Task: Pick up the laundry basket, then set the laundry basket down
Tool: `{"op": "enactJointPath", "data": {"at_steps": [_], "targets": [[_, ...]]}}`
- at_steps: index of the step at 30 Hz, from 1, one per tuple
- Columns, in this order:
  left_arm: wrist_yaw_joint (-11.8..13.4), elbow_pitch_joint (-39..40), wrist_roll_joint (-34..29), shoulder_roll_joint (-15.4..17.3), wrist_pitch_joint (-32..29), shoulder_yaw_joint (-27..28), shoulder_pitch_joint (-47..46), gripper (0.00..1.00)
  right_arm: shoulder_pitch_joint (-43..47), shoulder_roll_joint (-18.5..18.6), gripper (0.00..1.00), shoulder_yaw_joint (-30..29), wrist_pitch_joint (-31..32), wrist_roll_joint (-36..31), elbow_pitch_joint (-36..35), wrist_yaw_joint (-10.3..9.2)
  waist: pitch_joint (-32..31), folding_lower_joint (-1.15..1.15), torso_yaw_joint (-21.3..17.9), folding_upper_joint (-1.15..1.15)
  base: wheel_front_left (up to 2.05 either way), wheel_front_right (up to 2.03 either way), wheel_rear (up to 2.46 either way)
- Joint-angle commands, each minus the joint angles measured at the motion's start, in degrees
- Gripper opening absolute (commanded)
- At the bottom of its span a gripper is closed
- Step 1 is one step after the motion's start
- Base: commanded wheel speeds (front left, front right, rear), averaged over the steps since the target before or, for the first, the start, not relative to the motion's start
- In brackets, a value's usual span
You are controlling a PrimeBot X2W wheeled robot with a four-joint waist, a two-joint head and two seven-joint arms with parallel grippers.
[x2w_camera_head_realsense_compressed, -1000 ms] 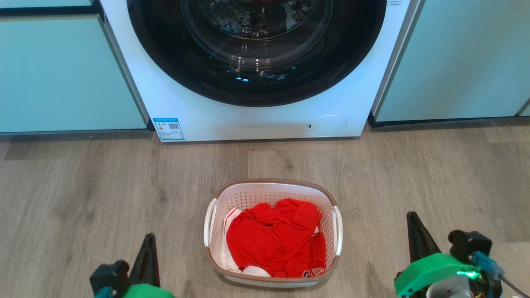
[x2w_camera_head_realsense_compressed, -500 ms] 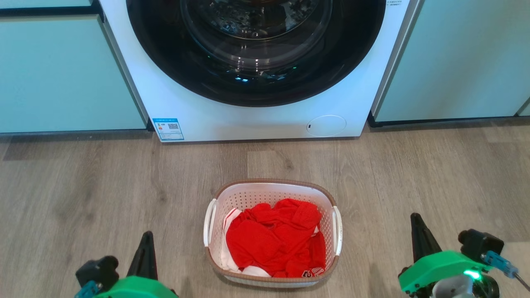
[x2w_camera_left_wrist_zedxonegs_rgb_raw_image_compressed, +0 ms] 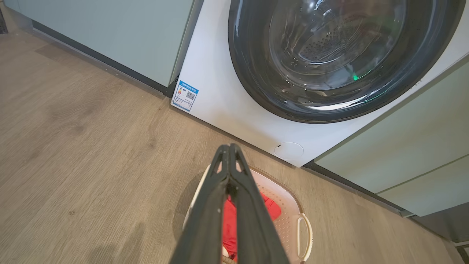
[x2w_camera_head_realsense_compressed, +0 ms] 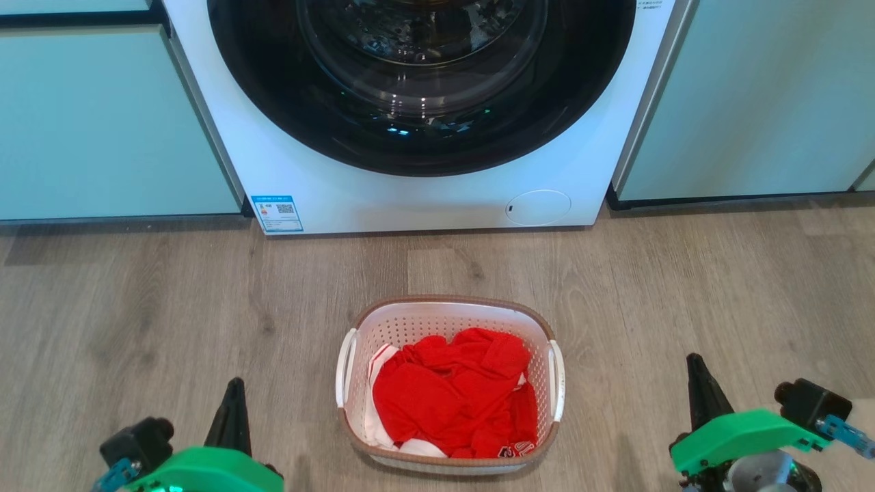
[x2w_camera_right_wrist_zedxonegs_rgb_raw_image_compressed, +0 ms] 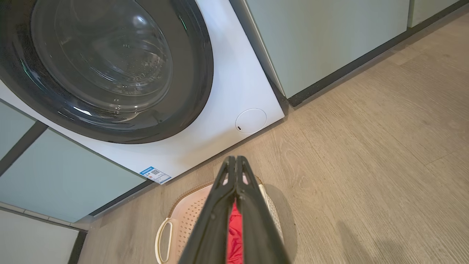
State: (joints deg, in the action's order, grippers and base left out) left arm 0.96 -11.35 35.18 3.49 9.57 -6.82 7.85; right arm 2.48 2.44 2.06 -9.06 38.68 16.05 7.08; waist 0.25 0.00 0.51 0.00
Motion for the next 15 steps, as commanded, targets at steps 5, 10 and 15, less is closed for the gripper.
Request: {"op": "enactJointPath", "data": {"at_steps": [5, 10, 15], "targets": [[-0.97, 1.38, 4.44, 0.95, -0.86, 1.62, -3.54, 0.0, -3.57, 1.19, 0.0, -0.2, 0.94, 4.24, -1.9, 0.14, 0.0, 0.0, -0.03, 0.0, 0.0, 0.0, 0.0], [-1.43, 1.15, 7.87, 1.02, -1.62, 2.12, -4.16, 0.0, -3.87, 1.27, 0.0, -0.54, 1.7, 7.43, -1.92, 0.16, -0.01, 0.0, -0.06, 0.0, 0.0, 0.0, 0.0], [-1.9, 0.92, 11.29, 1.07, -2.4, 2.64, -4.79, 0.0, -4.17, 1.34, 0.0, -0.9, 2.47, 10.61, -1.93, 0.18, -0.01, 0.0, -0.09, 0.0, 0.0, 0.0, 0.0]]}}
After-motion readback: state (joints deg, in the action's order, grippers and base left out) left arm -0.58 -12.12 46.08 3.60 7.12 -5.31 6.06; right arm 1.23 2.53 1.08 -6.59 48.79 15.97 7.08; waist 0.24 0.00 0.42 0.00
